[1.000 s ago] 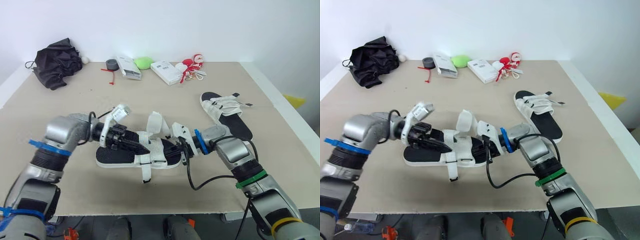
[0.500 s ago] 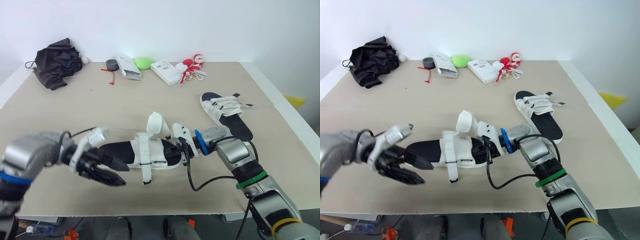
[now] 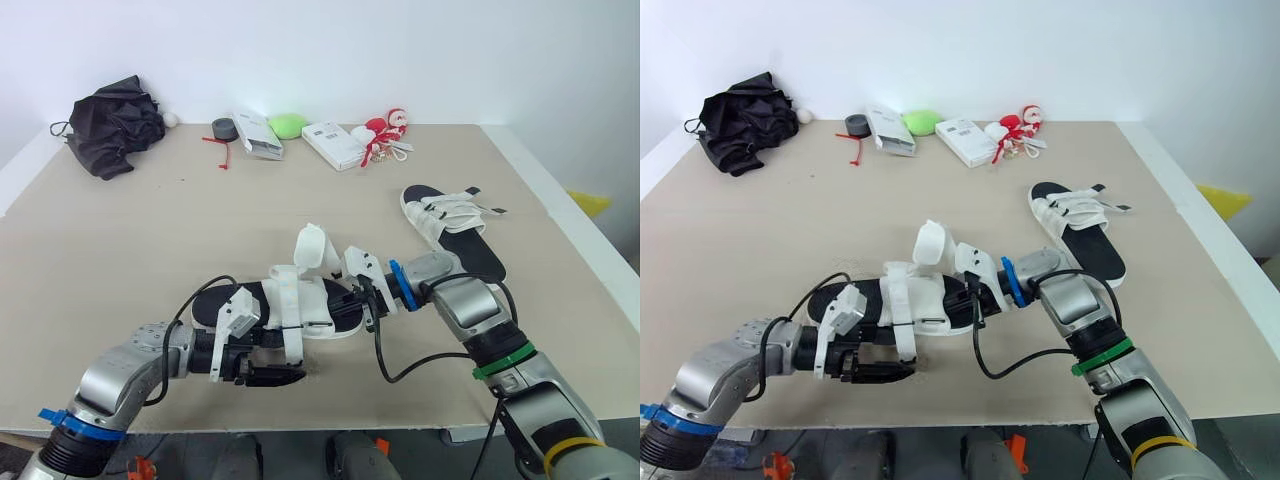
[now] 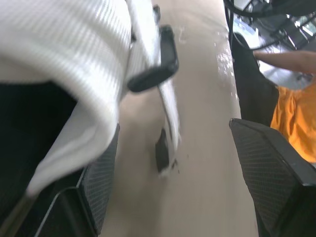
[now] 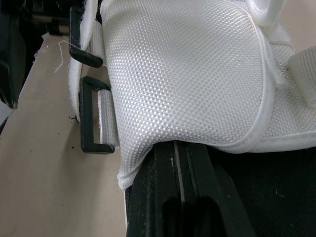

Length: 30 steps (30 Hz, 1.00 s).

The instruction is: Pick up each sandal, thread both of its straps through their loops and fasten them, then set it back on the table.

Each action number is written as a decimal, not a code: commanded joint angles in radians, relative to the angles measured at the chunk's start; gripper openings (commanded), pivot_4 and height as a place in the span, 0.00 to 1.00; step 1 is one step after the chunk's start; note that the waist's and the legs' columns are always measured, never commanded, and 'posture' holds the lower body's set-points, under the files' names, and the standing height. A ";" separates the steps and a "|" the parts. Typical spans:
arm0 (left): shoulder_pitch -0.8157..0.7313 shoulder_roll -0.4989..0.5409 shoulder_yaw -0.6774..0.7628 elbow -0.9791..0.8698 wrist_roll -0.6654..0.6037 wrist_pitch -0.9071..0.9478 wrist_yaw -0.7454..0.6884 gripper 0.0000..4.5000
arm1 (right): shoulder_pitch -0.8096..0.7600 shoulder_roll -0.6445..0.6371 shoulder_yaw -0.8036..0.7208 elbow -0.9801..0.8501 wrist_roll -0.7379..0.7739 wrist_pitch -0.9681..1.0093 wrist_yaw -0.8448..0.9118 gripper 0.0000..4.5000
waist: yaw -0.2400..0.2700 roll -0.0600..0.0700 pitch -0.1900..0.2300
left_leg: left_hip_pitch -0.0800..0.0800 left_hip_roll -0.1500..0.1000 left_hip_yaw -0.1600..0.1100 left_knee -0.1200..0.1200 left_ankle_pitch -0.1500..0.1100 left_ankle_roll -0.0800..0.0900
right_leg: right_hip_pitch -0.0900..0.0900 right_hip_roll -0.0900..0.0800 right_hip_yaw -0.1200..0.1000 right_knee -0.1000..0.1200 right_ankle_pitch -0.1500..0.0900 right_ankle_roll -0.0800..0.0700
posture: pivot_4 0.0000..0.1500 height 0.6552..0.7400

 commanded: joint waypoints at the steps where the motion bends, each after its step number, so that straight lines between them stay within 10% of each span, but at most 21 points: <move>1: 0.009 -0.018 -0.013 -0.048 -0.025 0.001 0.013 0.82 | 0.027 -0.009 0.054 0.022 -0.032 0.024 0.009 0.00 | 0.000 0.000 0.000 | 0.000 0.000 0.000 0.000 0.000 0.000 | 0.000 0.000 0.000 0.000 0.000 0.000 | 1.00 1.00; 12: 0.004 0.034 0.020 -0.044 -0.120 0.083 -0.022 0.02 | 0.027 -0.010 0.052 0.024 -0.034 0.022 0.007 0.00 | 0.000 0.000 0.000 | 0.000 0.000 0.000 0.000 0.000 -0.001 | 0.000 0.000 0.000 0.000 0.000 0.000 | 1.00 1.00; 30: -0.048 0.298 0.113 -0.216 -0.479 0.354 -0.138 0.02 | 0.016 0.001 0.056 0.044 -0.038 0.009 0.009 0.00 | -0.001 -0.001 0.001 | 0.000 0.001 0.002 0.000 -0.002 -0.002 | -0.001 0.000 0.001 0.000 -0.004 -0.005 | 1.00 1.00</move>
